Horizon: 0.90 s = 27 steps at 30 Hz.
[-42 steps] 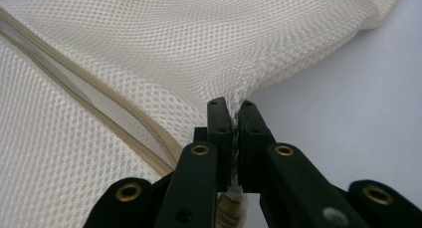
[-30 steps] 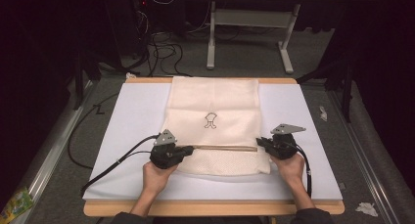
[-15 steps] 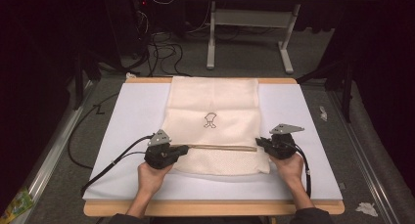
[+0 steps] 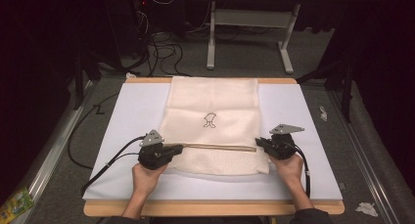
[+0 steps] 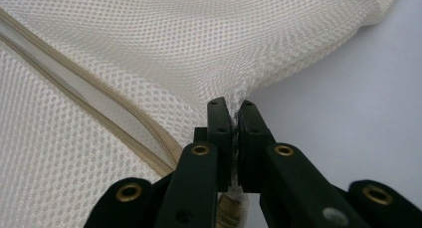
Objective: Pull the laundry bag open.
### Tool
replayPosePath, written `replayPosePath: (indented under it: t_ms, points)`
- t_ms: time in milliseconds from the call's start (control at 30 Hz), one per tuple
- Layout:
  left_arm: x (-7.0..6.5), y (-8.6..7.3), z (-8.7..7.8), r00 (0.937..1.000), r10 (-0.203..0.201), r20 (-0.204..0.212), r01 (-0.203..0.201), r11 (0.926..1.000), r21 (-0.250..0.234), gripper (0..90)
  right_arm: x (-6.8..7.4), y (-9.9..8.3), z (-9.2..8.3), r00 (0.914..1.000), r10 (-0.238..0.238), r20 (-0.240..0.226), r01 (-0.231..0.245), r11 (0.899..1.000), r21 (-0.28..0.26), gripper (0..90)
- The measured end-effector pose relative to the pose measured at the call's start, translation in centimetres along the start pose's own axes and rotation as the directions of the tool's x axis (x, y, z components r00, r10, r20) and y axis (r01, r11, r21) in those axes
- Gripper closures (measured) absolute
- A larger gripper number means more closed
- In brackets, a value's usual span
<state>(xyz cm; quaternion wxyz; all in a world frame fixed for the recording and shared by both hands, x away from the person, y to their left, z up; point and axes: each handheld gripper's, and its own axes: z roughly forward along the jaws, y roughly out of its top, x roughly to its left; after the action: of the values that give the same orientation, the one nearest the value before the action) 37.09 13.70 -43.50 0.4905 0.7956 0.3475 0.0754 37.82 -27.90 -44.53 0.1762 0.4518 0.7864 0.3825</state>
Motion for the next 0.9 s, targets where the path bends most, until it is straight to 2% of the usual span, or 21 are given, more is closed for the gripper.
replayPosePath:
  t_ms: [167,300,600,900]
  points:
    - [0.1,-0.2,-0.6,1.0,0.004,-0.003,-0.004,1.0,0.005,87.2,0.4,0.4,-0.2,0.9999,-0.012,-0.007,0.012,1.0,-0.002,87.7]
    - [0.3,-0.5,-1.0,0.9999,-0.009,-0.013,0.009,0.9999,-0.006,87.2,0.6,0.6,0.0,0.9995,-0.031,-0.004,0.031,1.0,0.005,87.7]
    - [0.9,-0.4,-0.9,0.9993,-0.036,-0.01,0.036,0.9993,-0.008,87.2,-0.1,0.6,0.3,0.9996,-0.018,-0.021,0.018,1.0,-0.016,87.6]
    - [1.1,-0.2,-1.4,0.9989,-0.04,-0.024,0.04,0.9992,-0.009,87.2,-0.4,0.3,0.2,0.9996,-0.002,-0.029,0.001,1.0,-0.025,87.6]
